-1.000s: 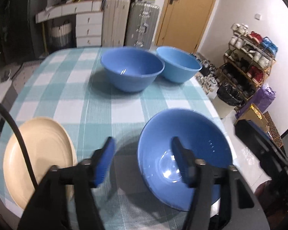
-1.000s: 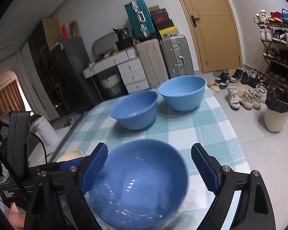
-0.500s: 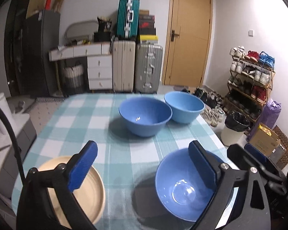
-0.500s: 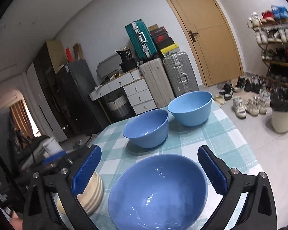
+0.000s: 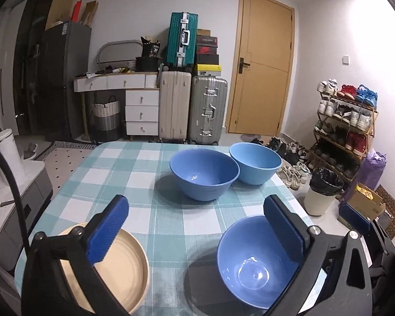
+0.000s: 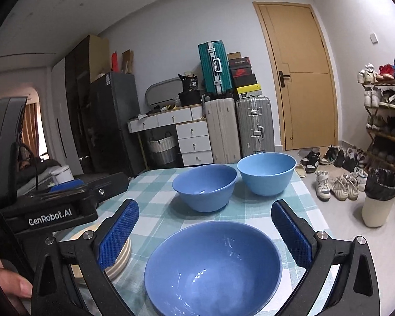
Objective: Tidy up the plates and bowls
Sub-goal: 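Raise both tools up and away from the placed blue bowl, then move both tools toward the darker blue bowl on the table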
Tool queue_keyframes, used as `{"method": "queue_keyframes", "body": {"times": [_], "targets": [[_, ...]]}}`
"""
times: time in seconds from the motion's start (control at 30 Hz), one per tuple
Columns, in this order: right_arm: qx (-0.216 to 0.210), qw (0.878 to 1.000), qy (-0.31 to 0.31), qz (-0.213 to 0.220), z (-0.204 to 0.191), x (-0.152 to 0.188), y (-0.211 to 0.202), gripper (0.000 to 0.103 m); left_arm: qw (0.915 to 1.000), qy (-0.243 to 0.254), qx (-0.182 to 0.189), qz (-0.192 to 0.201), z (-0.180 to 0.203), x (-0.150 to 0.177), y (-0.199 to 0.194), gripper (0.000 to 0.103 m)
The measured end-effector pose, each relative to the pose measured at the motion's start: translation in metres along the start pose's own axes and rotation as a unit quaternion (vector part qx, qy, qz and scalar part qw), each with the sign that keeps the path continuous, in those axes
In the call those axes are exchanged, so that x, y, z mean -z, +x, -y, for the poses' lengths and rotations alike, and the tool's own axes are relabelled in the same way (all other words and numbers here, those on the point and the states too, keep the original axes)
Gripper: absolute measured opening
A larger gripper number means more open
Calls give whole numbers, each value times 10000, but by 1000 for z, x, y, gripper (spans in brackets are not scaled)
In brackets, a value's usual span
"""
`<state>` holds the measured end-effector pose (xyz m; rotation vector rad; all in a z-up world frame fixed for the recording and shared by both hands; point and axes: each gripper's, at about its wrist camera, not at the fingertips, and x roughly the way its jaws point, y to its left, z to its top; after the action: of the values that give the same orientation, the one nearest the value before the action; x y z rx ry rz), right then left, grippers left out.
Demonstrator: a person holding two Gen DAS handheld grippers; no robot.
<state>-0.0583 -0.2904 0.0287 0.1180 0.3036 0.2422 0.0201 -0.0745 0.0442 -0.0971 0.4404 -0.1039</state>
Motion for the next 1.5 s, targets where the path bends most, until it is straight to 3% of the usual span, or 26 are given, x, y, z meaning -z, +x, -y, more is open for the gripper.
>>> {"method": "queue_keyframes", "body": {"times": [0.4,0.73,0.93,1.17,1.37,1.5], "targets": [[20,9986,488,-200,18,1,6,102,9994,28,-304,-151,-5,4,6,103],[169,9962,815,-248,33,-2,10,102,9972,-577,-444,-178,-42,-5,14,103],[157,9964,797,-238,32,-23,12,102,9955,-551,-610,-467,-46,-20,27,103],[123,9973,646,-312,28,-71,32,102,9939,-52,-801,-756,-46,-50,49,103],[32,9872,1262,-974,44,-107,82,102,9882,12,-823,-1288,-53,-78,92,103],[-181,9593,2124,-1850,65,-111,135,102,9735,235,-821,-2120,-53,-87,143,103]]}}
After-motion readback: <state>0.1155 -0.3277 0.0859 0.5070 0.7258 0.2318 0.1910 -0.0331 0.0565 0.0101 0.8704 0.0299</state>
